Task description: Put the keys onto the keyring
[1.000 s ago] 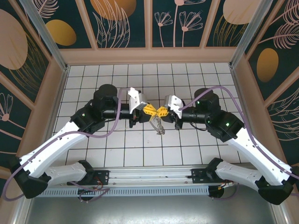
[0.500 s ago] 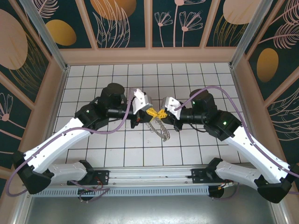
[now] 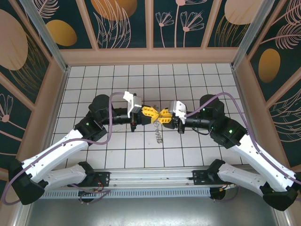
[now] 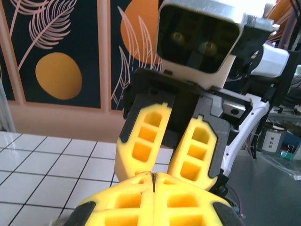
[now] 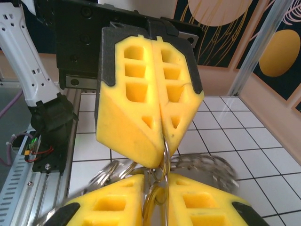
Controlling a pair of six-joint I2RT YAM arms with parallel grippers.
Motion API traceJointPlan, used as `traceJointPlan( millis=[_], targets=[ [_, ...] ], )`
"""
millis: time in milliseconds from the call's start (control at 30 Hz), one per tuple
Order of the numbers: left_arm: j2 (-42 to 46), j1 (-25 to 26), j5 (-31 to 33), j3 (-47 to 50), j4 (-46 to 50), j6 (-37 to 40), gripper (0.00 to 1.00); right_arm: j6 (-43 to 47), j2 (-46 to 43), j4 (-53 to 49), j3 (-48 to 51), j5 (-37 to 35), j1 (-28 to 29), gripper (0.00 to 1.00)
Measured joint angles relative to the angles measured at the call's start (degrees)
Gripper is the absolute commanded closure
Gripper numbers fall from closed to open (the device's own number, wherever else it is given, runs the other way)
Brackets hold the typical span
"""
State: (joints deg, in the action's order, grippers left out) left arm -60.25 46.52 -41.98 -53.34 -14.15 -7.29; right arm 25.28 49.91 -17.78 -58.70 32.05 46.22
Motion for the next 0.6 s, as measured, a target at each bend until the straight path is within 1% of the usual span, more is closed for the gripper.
traceJointPlan(
  millis=[167,267,300,467,567,600],
  targets=[
    [-0.02,0.00,-0.92,0.11,-1.53,-0.81,1.00,-0.37,-0.07,1.99,1.25,0.57,-0.02,0.90],
    [-0.07,0.00,-1.18,0.13,-1.62,-0.81,1.00,-0.70,-0.07,2.45,1.46,0.61,-0.02,0.99],
    [-0.07,0.00,-1.25,0.17,-1.81,-0.81,1.00,-0.92,-0.07,2.49,1.46,0.61,-0.02,1.00],
    [-0.11,0.00,-1.42,0.33,-2.40,-0.79,1.00,-0.74,0.09,2.56,1.46,0.81,-0.02,1.00],
    [-0.17,0.00,-1.55,0.35,-2.67,-0.81,1.00,-0.74,0.52,2.60,1.46,1.03,-0.02,0.90],
    [-0.31,0.00,-1.55,0.39,-2.86,-0.96,1.00,-0.79,0.66,2.60,1.46,1.03,-0.02,0.89]
  ],
)
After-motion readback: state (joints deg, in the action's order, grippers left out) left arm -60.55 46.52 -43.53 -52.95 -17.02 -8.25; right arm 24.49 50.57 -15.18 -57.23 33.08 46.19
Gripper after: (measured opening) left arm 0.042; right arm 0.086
